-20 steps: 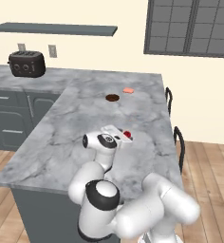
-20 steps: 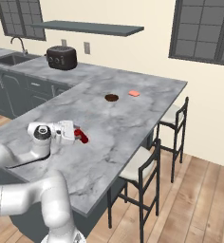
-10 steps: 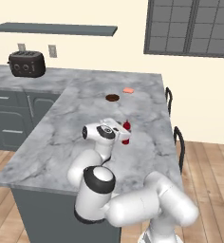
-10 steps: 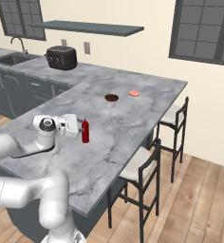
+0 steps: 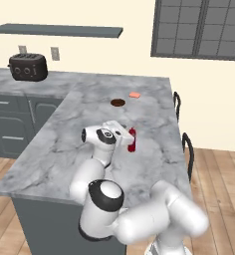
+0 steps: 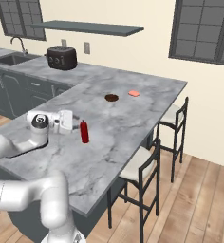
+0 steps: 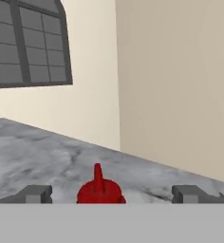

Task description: Move the ketchup and mayonnaise from the cabinet to the dining counter.

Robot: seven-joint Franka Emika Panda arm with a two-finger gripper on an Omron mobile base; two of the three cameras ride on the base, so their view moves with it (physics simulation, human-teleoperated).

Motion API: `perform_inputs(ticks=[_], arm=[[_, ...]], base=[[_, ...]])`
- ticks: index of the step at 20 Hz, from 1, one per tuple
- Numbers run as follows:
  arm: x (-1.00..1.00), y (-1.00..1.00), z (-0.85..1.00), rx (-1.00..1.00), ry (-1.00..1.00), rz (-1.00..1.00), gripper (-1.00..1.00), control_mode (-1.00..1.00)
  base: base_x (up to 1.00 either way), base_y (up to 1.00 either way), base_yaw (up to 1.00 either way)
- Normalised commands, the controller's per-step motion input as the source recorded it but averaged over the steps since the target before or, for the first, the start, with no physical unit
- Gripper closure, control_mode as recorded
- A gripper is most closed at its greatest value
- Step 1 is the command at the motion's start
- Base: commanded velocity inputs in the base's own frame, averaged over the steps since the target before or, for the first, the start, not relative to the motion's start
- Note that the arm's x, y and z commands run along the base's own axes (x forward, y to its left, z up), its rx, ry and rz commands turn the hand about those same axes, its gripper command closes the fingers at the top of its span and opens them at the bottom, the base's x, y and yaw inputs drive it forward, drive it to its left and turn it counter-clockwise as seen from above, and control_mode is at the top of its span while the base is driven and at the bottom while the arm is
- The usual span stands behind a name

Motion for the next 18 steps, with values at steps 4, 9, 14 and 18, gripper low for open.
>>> perform_inputs(ticks=[4, 9, 14, 18], arm=[[-1.00, 0.00, 0.33, 0.00, -0.05, 0.00, -1.00, -1.00], [-1.00, 0.02, 0.53, 0.01, 0.02, 0.03, -1.00, -1.00], [-1.00, 0.12, 0.88, 0.01, 0.20, 0.07, -1.00, -1.00], [-0.95, 0.03, 1.00, 0.03, 0.31, 0.08, -1.00, -1.00]], base=[[0.00, 0.00, 0.00], [0.00, 0.00, 0.00], [0.00, 0.00, 0.00], [0.00, 0.00, 0.00]])
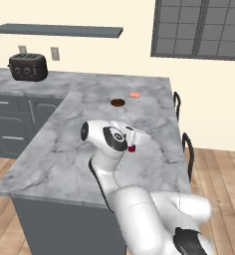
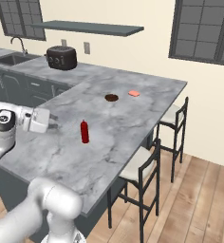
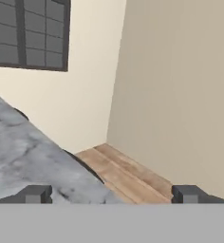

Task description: Move the ketchup and mayonnaise from the cabinet to the dining counter.

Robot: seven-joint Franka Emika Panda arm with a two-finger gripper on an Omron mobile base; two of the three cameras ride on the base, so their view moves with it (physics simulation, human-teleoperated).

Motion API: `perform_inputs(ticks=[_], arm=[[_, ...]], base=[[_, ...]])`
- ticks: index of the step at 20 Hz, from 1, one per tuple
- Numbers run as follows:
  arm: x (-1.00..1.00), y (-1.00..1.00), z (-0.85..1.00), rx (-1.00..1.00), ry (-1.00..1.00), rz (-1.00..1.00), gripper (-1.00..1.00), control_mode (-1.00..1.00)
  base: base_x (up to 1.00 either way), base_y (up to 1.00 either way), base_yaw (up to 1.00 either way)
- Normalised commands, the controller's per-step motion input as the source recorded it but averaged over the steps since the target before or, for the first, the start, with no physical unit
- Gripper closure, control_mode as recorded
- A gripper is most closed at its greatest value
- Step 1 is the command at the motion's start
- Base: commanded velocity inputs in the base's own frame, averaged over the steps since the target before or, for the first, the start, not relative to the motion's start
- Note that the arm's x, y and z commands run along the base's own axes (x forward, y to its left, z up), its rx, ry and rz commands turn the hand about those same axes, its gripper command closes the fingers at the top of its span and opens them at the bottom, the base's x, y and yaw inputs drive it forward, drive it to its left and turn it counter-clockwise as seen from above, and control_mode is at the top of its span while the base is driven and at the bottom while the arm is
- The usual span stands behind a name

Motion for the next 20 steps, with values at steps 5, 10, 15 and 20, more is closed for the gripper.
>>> perform_inputs(ticks=[5, 10, 15, 20], arm=[[-0.98, -0.12, 0.89, 0.03, 0.33, 0.07, -1.00, -1.00], [-0.82, -0.53, 0.55, 0.03, 0.36, 0.06, -1.00, -1.00], [-0.67, -0.70, 0.26, 0.03, 0.37, 0.07, -1.00, -1.00], [-0.56, -0.58, 0.03, 0.09, 0.36, 0.08, -1.00, -1.00]], base=[[0.00, 0.00, 0.00], [0.00, 0.00, 0.00], [0.00, 0.00, 0.00], [0.00, 0.00, 0.00]])
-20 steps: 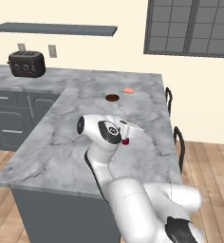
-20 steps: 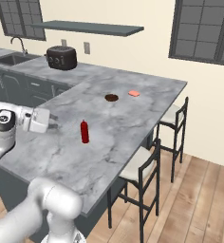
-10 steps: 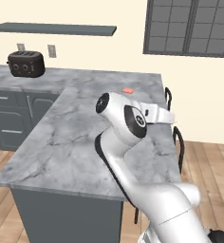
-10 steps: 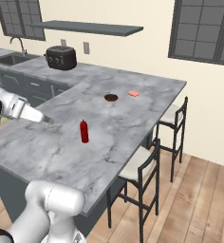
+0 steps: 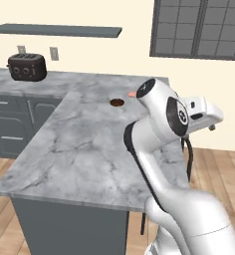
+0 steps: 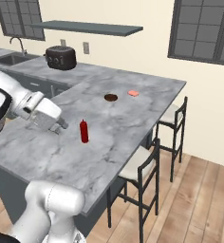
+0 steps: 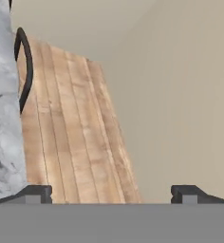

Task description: Move the ketchup and mayonnaise from the cabinet to the dining counter.

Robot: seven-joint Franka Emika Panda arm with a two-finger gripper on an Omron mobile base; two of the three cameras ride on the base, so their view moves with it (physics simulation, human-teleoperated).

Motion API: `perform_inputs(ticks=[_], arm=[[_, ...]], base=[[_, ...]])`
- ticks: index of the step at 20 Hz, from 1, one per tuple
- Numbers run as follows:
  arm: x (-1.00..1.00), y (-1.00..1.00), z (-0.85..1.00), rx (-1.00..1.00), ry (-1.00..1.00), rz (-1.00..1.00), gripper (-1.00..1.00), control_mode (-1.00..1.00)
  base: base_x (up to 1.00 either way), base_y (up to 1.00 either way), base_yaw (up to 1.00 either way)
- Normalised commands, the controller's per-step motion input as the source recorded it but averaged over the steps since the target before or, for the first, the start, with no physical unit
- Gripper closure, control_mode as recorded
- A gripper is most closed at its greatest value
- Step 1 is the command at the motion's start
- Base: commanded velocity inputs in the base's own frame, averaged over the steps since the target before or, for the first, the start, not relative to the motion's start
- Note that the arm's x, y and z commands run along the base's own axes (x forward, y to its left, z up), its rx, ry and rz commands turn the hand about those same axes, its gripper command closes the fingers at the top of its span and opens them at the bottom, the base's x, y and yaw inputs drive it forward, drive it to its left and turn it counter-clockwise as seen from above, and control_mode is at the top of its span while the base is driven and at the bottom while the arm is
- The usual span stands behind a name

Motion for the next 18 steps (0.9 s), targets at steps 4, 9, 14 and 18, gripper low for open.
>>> perform_inputs(ticks=[4, 9, 14, 18], arm=[[-0.16, -0.31, 0.00, 0.13, 0.37, 0.10, -1.00, -1.00], [-0.01, -0.43, 0.00, 0.21, 0.27, 0.12, -1.00, -1.00], [-0.09, -0.09, 0.00, 0.06, 0.07, 0.05, -1.00, 1.00], [0.00, 0.00, 0.00, 0.00, 0.00, 0.00, -1.00, 1.00]], base=[[0.00, 0.00, 0.00], [0.00, 0.00, 0.00], [-0.40, -0.16, 0.00], [-1.00, -0.46, 0.00]])
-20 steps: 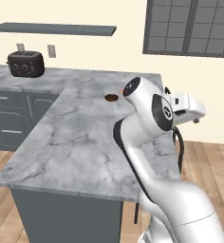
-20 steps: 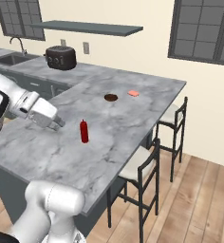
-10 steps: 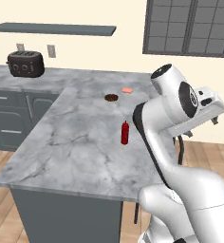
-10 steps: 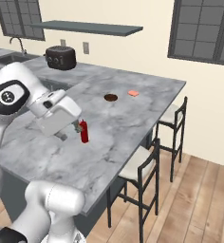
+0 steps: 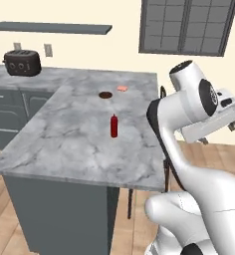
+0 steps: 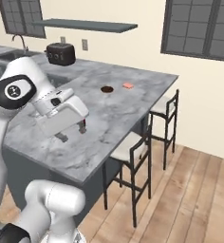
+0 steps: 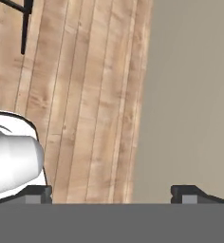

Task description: Move the ketchup and mayonnaise from the cabinet to the dining counter.

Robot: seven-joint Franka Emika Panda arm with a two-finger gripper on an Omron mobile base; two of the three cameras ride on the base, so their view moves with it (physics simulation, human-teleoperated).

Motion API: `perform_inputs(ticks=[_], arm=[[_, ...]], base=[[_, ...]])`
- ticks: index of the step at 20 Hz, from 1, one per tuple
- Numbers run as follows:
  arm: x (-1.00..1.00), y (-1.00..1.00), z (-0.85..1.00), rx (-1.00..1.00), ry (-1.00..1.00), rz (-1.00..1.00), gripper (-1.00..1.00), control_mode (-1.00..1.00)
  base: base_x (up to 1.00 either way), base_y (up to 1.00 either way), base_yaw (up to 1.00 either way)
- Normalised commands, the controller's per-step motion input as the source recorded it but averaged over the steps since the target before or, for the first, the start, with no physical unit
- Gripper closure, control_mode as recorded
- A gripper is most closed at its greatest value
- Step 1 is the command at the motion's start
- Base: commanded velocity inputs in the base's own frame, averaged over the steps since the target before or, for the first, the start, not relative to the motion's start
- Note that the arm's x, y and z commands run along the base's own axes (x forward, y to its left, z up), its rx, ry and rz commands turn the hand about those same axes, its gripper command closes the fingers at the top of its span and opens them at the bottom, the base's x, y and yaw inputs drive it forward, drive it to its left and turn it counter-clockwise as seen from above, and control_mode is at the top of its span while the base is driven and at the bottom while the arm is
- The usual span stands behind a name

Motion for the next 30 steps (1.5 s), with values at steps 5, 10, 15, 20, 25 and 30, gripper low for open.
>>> perform_inputs(ticks=[5, 10, 15, 20, 25, 30], arm=[[0.00, 0.00, 0.00, 0.00, 0.00, 0.00, -1.00, 1.00], [0.00, 0.00, 0.00, 0.00, 0.00, 0.00, -1.00, 1.00], [0.00, 0.00, 0.00, 0.00, 0.00, 0.00, -1.00, 1.00], [0.00, 0.00, 0.00, 0.00, 0.00, 0.00, -1.00, 1.00], [0.00, 0.00, 0.00, 0.00, 0.00, 0.00, -1.00, 1.00], [0.00, 0.00, 0.00, 0.00, 0.00, 0.00, -1.00, 1.00]], base=[[-0.69, -0.10, 0.42], [0.00, 0.13, 1.00], [0.00, 0.15, 1.00], [0.00, 0.14, 1.00], [0.00, 0.12, 0.98], [0.00, 0.05, 0.95]])
